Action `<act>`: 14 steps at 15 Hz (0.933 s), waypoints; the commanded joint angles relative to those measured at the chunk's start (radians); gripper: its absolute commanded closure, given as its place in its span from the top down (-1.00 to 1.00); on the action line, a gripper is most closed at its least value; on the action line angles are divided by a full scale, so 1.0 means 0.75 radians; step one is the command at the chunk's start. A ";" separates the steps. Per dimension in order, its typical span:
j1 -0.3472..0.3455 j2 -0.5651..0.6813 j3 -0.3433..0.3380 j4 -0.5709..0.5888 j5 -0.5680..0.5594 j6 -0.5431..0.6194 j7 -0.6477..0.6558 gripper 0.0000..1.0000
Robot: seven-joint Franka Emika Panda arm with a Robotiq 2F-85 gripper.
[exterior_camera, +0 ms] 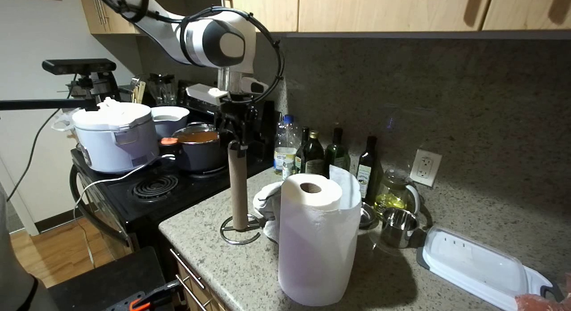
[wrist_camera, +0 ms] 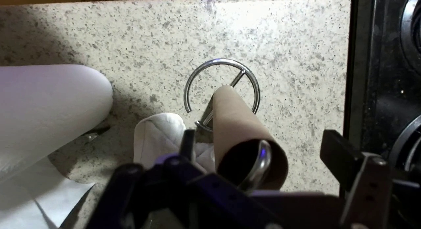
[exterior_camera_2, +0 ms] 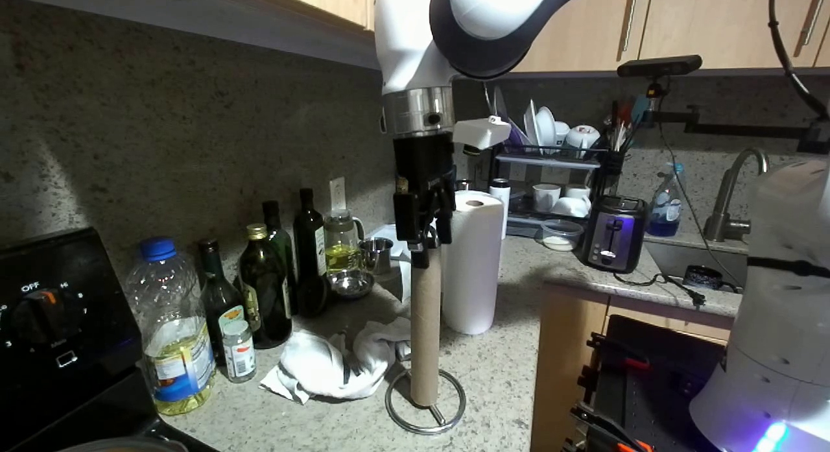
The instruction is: Remove the empty paper roll off of the holder then put the empty paper roll on the holder
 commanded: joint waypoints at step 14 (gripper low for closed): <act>0.002 -0.046 -0.052 -0.008 -0.014 0.022 -0.005 -0.06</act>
